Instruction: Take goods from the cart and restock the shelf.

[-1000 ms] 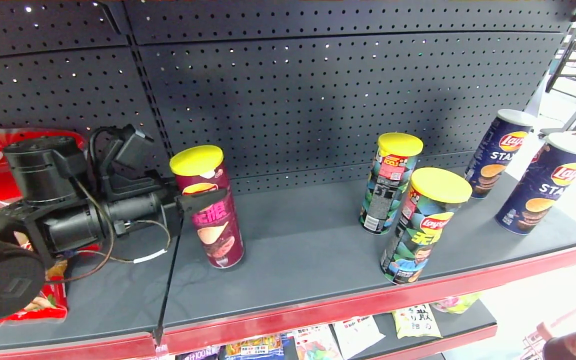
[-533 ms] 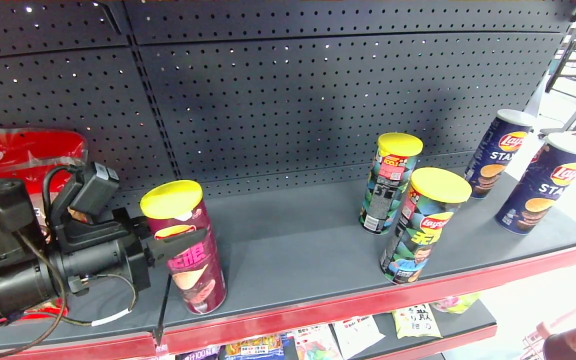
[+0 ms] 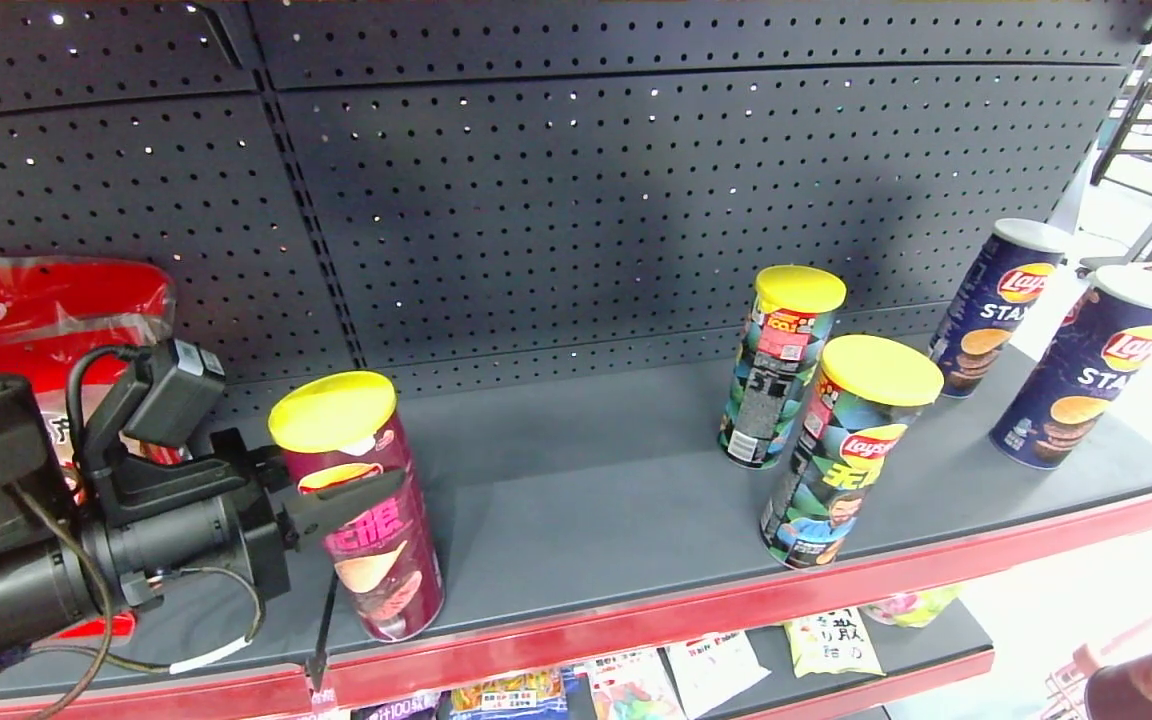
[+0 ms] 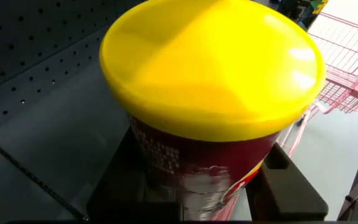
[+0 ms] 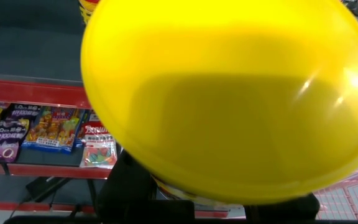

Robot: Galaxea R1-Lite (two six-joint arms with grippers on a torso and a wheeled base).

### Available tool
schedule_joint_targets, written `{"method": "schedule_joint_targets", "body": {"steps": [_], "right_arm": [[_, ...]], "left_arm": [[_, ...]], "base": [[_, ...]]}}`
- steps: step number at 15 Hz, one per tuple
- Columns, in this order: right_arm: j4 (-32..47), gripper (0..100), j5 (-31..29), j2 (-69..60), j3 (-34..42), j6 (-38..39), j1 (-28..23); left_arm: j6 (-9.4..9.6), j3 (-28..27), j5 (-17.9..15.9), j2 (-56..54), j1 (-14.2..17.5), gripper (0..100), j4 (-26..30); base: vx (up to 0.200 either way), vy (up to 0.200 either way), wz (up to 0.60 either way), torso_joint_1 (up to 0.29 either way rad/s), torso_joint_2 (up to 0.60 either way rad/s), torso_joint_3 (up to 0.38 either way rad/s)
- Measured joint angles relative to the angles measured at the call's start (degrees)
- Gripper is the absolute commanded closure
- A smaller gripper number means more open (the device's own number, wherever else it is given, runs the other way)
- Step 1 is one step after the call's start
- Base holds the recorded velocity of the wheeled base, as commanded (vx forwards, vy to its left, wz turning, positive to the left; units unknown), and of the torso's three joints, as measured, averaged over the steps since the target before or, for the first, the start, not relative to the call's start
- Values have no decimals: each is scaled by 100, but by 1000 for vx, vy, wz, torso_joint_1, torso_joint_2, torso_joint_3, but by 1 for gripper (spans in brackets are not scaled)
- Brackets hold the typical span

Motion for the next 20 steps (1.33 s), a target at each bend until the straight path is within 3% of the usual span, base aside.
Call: {"method": "schedule_joint_targets", "body": {"steps": [9,20], "right_arm": [[6,100,0,7,-41,13,0],[4,100,2,93,-35,24,11]], "left_arm": [[12,-105,0,176,0,100,-6],[-105,317,9,-174,-41,100,16]], "base": [[0,0,0,0,0,0],[0,0,0,0,0,0]]}}
